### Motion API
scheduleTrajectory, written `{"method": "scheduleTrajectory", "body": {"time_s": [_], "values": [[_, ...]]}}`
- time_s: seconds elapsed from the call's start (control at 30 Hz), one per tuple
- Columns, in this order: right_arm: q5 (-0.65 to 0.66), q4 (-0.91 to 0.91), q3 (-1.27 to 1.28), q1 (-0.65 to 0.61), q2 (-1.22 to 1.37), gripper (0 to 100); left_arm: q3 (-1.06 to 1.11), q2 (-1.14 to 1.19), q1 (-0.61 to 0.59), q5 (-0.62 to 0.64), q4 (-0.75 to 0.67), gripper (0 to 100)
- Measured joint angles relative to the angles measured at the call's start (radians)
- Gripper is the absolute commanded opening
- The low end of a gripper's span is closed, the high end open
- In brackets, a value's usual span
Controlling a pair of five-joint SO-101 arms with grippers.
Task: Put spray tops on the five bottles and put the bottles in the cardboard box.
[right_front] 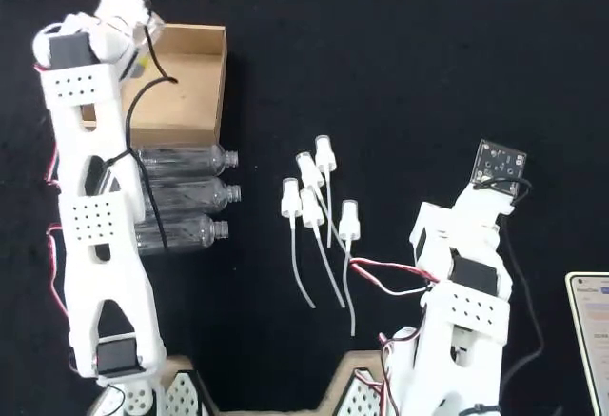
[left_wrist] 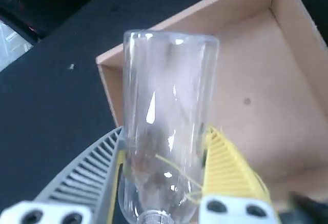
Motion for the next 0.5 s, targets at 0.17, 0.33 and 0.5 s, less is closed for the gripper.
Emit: {"method": "scheduleTrajectory", "body": {"time_s": [0.17, 0.33, 0.5], "values": [[0.000, 0.000, 0.000, 0.000, 0.000, 6.0, -0.005, -0.114, 0.000, 0.009, 0.164, 13], [0.000, 0.000, 0.000, 0.000, 0.000, 6.0, -0.005, -0.192, -0.051, 0.015, 0.239, 13], [0.000, 0.000, 0.000, 0.000, 0.000, 6.0, -0.005, -0.245, -0.180, 0.015, 0.244, 13]]}}
